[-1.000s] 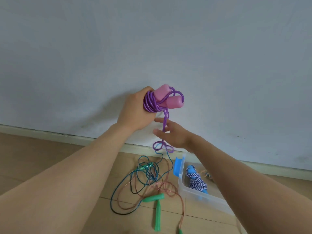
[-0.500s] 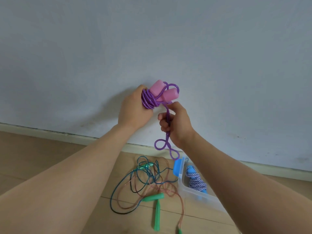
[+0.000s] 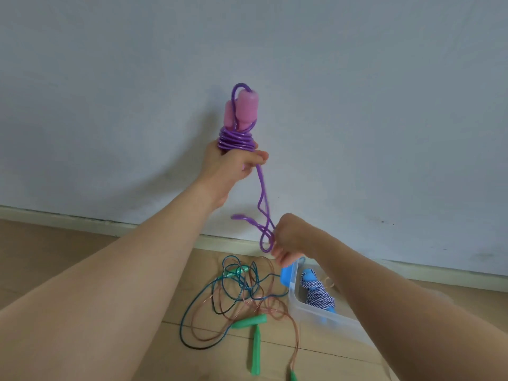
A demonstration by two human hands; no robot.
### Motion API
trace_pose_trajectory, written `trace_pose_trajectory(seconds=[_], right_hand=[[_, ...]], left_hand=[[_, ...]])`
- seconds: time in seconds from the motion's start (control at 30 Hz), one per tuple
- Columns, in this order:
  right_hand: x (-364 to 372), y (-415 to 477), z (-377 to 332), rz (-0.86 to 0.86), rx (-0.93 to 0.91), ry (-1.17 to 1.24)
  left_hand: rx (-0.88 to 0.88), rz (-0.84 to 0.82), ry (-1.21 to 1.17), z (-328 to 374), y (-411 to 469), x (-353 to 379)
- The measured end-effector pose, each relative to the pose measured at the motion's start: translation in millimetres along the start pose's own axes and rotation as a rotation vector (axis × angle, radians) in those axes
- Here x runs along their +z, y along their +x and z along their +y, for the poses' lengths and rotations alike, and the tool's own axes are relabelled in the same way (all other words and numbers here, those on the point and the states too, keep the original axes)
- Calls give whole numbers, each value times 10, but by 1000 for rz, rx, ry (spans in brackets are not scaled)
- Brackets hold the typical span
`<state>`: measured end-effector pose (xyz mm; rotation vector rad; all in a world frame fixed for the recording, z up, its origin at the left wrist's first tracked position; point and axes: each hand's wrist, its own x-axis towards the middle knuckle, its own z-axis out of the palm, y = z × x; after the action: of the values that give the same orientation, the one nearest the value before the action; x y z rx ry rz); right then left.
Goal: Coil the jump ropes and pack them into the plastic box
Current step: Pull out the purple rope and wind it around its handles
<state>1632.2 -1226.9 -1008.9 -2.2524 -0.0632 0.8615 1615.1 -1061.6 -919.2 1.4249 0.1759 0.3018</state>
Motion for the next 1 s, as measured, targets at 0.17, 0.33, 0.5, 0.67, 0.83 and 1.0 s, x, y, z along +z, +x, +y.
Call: trace_pose_trajectory(seconds=[0.17,0.33,0.5,0.67,0.83,1.0], right_hand=[[-41,-35,117,159,-249,-930],[-280,74,72,280,-203,-310],[-428,-10,-166,335,-61,1139],[-361,3,-156,470,-184,581],[-544,-82,77,700,-560,-646],[-673,-57,187,561,-645,-997]], left_hand=[[-168,-152,-53,-21,-66,-1],[-177,-120,81,-60,-52,-80],[-164,-171,194,-107,-93,-192],[-48,-137,436,-170,-94,-199],[281,40,997,-235,-114,-409],[392,88,1071,-270,-68,-433]])
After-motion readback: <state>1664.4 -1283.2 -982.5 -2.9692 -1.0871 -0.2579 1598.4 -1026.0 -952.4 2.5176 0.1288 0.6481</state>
